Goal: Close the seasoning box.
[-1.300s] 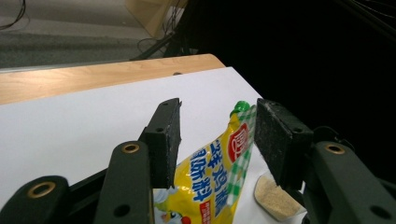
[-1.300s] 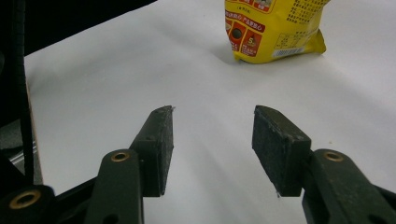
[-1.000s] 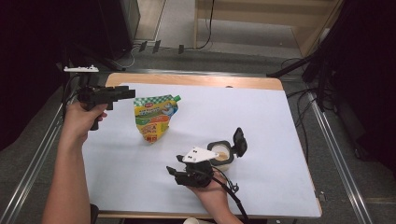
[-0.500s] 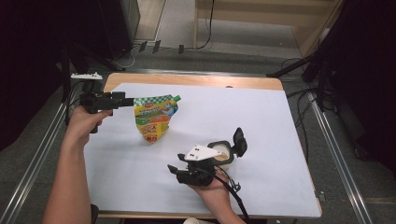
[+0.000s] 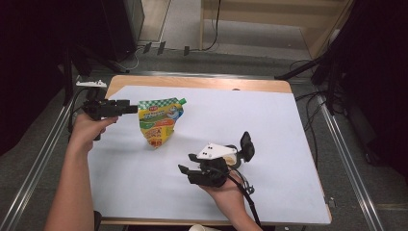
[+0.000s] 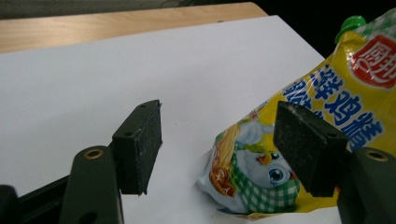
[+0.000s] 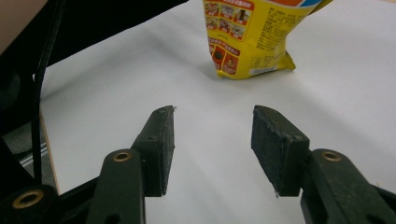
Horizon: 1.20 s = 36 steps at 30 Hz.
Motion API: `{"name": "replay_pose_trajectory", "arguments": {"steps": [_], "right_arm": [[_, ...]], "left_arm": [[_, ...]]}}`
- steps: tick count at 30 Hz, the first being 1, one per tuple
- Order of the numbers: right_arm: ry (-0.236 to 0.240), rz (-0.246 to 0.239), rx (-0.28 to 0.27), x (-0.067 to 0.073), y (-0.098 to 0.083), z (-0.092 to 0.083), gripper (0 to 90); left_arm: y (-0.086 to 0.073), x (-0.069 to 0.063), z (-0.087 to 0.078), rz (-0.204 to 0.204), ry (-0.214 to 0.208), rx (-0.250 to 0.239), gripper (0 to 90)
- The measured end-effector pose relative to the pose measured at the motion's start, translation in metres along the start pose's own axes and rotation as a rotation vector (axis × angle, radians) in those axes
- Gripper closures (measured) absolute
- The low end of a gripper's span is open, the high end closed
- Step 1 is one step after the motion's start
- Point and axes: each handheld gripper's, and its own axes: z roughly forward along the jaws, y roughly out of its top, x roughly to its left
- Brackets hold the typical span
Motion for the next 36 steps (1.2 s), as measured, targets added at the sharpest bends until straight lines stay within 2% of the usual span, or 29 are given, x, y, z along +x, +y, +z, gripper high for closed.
{"name": "replay_pose_trajectory", "arguments": {"steps": [9, 12, 15, 22, 36], "right_arm": [[-0.017, 0.018, 0.001, -0.015, 0.012, -0.021, 50.4], [-0.027, 0.023, -0.007, -0.021, 0.016, -0.029, 51.3], [-0.041, 0.027, -0.019, -0.026, 0.019, -0.037, 52.0], [-0.068, 0.027, -0.037, -0.037, 0.028, -0.057, 54.9], [-0.101, 0.046, -0.029, -0.057, 0.035, -0.085, 56.9]], "left_arm": [[-0.005, 0.005, 0.003, -0.023, -0.007, 0.007, 33.9], [-0.007, 0.006, 0.004, -0.044, 0.002, 0.018, 33.7], [-0.008, 0.007, 0.004, -0.048, -0.003, 0.018, 34.3], [-0.009, 0.007, 0.007, -0.022, -0.005, 0.024, 34.3], [-0.011, 0.004, 0.009, -0.018, -0.012, 0.039, 34.5]]}}
